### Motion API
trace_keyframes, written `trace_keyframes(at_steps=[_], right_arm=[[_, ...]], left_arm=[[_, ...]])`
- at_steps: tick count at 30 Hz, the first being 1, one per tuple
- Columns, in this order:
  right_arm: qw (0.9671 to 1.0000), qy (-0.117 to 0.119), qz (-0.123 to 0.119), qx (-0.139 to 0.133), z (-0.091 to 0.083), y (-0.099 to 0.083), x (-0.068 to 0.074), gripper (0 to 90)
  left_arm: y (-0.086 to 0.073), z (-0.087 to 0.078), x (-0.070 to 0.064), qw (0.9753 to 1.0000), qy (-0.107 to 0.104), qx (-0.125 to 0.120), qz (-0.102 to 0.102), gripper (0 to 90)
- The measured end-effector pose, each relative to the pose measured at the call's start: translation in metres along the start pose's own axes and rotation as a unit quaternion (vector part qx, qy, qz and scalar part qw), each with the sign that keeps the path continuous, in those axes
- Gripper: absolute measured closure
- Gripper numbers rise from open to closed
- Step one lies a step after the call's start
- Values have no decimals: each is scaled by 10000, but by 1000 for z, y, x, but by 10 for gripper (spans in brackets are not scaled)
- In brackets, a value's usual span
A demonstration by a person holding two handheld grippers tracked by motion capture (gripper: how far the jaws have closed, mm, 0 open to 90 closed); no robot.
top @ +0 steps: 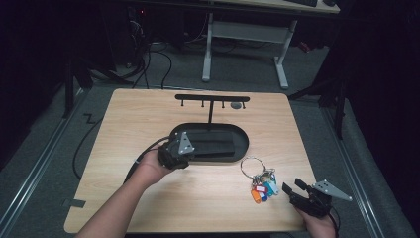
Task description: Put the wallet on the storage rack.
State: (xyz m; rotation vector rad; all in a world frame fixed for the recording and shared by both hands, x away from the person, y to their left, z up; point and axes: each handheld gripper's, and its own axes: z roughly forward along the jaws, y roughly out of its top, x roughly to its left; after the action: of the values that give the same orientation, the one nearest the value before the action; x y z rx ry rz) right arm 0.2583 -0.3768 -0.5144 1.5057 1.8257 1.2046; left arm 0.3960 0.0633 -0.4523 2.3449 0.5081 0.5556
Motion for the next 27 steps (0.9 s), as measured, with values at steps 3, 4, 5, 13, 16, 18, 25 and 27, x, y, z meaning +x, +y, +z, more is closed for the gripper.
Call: trace_keyframes(at_steps=[3,4,5,13,16,18,25,27], right_arm=[[10000,4,-19,29,1,0,1,394],[10000,5,-20,32,1,0,1,395],[10000,8,-18,38,1,-1,1,395],[10000,-14,12,82,1,-1,2,395],[9999,-29,27,101,1,-1,3,395],[10000,-41,8,79,0,-2,3,399],[9999,-39,-22,119,2,-2,3,395],[9999,-38,-39,115,2,-2,4,394]], left_arm=[[-17,-10,-8,9995,2,-157,-259,530],[-26,-13,-13,9992,3,-179,-346,524],[-33,-16,-16,9988,-1,-230,-438,514],[-83,-34,-38,9936,-357,-293,-1026,501],[-100,-42,-42,9902,-390,-359,-1293,463],[-109,-48,-45,9896,-255,-397,-1357,442],[-143,-58,-51,9866,-192,-441,-1557,393],[-151,-58,-51,9840,-250,-441,-1709,389]])
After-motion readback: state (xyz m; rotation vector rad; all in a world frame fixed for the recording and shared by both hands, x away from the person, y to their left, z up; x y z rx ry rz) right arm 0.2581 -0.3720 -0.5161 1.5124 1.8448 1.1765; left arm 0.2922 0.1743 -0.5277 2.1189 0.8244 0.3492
